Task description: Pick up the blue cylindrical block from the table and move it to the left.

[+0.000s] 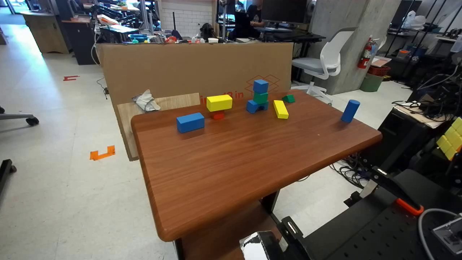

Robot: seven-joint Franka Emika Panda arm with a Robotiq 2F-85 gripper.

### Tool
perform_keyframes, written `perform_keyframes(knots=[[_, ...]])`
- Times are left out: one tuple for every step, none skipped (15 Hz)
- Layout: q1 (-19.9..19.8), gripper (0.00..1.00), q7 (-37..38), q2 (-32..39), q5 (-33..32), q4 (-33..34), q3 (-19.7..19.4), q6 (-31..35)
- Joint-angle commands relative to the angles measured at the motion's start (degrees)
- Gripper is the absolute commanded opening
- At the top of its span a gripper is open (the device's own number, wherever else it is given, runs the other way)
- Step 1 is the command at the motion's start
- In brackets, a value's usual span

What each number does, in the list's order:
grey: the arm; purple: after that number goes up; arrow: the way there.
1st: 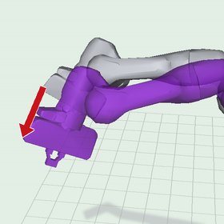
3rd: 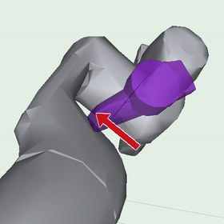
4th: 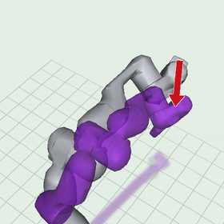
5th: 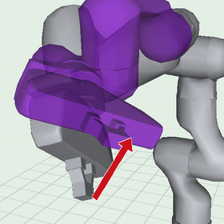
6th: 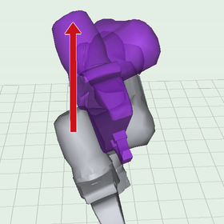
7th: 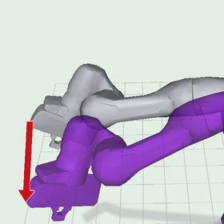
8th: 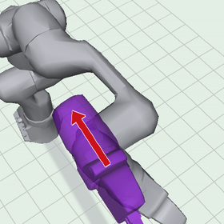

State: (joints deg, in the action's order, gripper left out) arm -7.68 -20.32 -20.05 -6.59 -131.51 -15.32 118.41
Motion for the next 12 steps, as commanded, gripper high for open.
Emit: perform_keyframes(knots=[[-1.3,1.00,-0.8,1.0,-0.2,-3.9,-0.5,2.9],[-1.5,1.00,-1.0,1.1,-0.1,-5.1,-0.7,4.1],[-1.6,1.00,-1.4,1.4,-0.1,-6.3,-0.8,5.7],[-1.6,1.00,-2.1,1.8,0.1,-7.3,-1.1,7.2],[-1.4,1.00,-3.2,2.6,0.5,-8.0,-1.3,8.7],[-1.3,1.00,-3.9,3.6,0.8,-8.5,-1.5,10.5],[-1.1,1.00,-5.0,4.6,1.5,-8.9,-1.8,11.8],[-0.9,1.00,-6.0,6.2,2.4,-9.0,-2.1,13.0],[-0.8,1.00,-6.8,7.6,3.3,-9.0,-2.3,13.7],[-0.6,1.00,-7.9,9.5,4.7,-8.6,-2.5,14.0],[-0.6,1.00,-9.1,11.7,6.0,-7.9,-2.5,14.0],[-0.7,1.00,-10.3,13.5,7.1,-7.3,-2.3,13.8]])
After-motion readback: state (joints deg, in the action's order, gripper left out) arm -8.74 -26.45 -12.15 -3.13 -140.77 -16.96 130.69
